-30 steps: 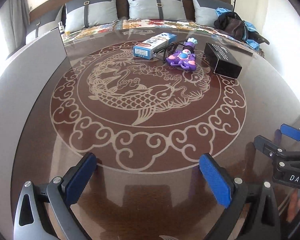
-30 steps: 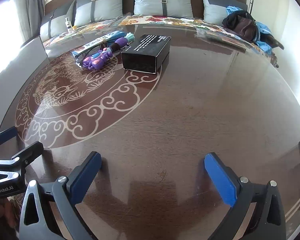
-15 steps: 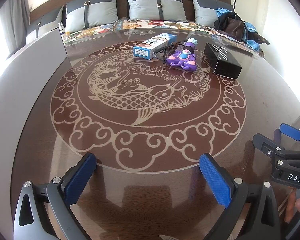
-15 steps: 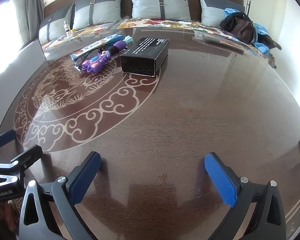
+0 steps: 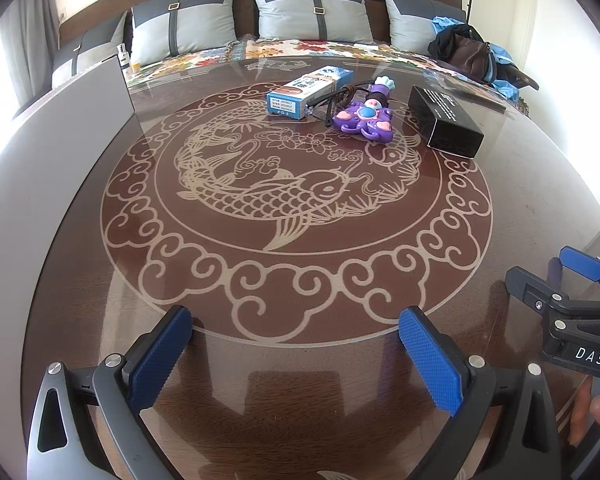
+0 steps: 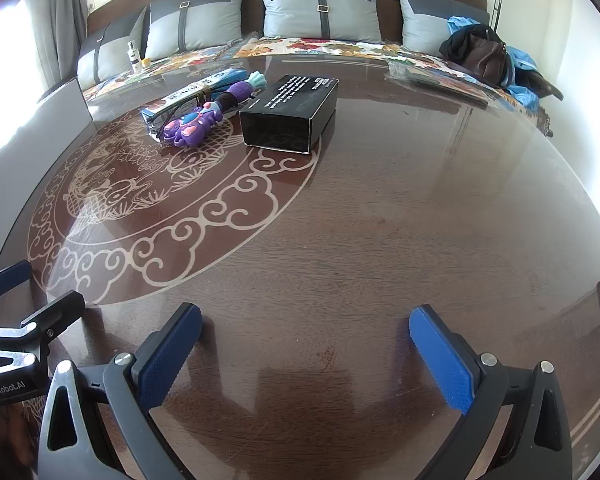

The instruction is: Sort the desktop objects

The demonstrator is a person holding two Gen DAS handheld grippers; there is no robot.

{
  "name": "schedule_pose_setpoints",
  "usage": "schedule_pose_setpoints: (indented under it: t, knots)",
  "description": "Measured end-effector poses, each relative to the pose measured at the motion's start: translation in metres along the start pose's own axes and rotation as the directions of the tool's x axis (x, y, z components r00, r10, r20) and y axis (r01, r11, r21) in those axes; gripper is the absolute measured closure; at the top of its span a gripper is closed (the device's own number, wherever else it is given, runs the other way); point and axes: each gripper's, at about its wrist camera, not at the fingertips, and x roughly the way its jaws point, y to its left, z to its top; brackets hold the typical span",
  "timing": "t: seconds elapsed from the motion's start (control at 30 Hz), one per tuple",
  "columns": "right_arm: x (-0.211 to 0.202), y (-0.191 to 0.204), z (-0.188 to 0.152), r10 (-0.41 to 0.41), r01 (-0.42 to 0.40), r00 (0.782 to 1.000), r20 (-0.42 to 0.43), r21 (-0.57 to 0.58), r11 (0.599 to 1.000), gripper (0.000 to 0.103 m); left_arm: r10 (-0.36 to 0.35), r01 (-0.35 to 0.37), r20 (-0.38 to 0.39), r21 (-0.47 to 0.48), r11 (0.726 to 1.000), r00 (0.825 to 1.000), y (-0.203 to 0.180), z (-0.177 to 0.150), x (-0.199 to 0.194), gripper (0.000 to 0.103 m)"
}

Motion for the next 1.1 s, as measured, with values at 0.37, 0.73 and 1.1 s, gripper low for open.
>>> schedule_pose_setpoints:
  t: [0.37, 0.73, 1.1]
  knots:
    - [0.0, 0.0, 0.0, 0.0, 0.0, 1.0, 0.0, 0.0, 1.0, 0.0, 0.0, 0.0, 0.0, 0.0, 1.0, 1.0, 0.0, 0.0, 0.0, 0.0]
    - [0.0, 0.0, 0.0, 0.0, 0.0, 1.0, 0.0, 0.0, 1.0, 0.0, 0.0, 0.0, 0.0, 0.001, 1.0, 1.0, 0.0, 0.0, 0.0, 0.0]
    - [0.0, 0.0, 0.0, 0.0, 0.0, 1.0, 0.0, 0.0, 1.0, 0.0, -0.068, 0.069, -0.013, 0.095, 0.993, 0.998, 0.021, 0.013, 0.009, 0.0]
